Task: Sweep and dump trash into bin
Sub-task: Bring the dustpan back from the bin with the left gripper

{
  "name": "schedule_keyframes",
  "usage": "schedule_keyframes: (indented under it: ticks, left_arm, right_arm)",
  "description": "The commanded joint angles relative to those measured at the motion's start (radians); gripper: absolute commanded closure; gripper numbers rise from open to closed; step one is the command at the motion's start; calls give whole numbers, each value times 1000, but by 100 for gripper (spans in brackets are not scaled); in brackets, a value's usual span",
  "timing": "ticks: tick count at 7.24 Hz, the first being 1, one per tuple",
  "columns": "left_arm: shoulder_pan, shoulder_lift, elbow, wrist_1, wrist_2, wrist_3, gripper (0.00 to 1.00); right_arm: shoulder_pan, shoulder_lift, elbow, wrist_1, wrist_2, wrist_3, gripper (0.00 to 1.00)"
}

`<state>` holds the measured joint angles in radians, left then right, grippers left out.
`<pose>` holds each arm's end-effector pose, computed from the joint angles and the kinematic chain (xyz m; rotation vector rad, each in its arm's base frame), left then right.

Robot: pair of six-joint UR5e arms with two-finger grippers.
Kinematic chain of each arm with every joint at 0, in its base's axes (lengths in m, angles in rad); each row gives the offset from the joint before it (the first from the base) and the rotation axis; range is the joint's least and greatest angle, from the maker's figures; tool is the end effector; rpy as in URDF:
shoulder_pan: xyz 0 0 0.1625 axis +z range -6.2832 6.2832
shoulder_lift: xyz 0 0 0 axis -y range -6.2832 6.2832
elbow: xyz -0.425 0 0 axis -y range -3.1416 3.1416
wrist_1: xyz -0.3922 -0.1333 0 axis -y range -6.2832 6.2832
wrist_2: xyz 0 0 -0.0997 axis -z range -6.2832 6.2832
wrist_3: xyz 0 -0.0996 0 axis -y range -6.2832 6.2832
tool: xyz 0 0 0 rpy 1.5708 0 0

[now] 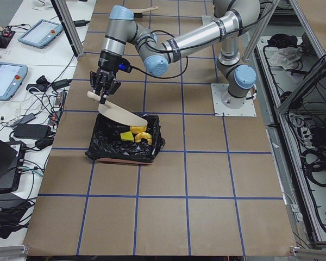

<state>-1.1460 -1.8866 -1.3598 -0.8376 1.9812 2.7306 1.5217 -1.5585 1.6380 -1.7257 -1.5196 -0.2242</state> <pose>0.1853 -0.6366 0.5102 2.1897 1.1551 0.5196 0.1135 -0.5093 0.4646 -0.2739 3.0865 -0.1266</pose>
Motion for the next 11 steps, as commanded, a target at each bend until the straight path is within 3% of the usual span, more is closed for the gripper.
schedule_keyframes:
  ticks: [1,4,6,11]
  left_arm:
    - [28,3,42,-179,-232,-150,100]
    - [6,-38,42,-352,-332,-571,100]
    - [-21,-72,41,-435,-381,-723,100]
    - [-171,-235,42,-452,-432,-912,100]
  right_arm:
    - [0,0,0,0,-2,-3,0]
    - [0,0,0,-2,-1,-3,0]
    - [0,0,0,0,-2,-3,0]
    - [0,0,2,-2,-2,-3,0]
